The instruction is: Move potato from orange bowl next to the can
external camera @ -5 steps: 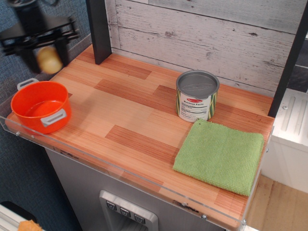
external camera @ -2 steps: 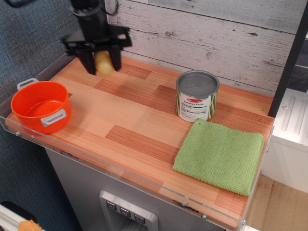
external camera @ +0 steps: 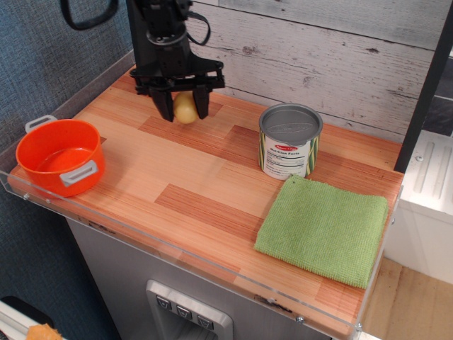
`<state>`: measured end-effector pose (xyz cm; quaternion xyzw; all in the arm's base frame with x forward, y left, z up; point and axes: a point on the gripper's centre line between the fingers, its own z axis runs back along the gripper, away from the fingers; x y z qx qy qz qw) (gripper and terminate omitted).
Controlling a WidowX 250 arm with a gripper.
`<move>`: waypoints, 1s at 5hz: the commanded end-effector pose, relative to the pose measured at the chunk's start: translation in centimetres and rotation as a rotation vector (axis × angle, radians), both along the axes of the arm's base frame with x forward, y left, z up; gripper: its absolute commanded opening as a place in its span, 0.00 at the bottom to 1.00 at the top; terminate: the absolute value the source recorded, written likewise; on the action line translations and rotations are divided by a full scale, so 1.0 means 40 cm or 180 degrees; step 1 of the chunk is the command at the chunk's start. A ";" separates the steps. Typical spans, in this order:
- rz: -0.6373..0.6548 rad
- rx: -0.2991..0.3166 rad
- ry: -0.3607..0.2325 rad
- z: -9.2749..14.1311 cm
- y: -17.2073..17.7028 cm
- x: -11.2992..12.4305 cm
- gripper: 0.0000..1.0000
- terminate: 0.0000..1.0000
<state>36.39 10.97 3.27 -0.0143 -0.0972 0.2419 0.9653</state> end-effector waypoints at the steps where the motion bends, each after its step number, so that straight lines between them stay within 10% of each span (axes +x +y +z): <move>1: -0.0001 0.0013 -0.0160 0.025 0.002 0.030 0.00 0.00; 3: 0.0033 0.0022 -0.0208 0.018 0.002 0.033 0.00 0.00; 4: 0.0128 -0.0014 -0.0185 0.022 0.009 0.031 1.00 0.00; 5: 0.0148 -0.0007 -0.0144 0.017 0.013 0.032 1.00 0.00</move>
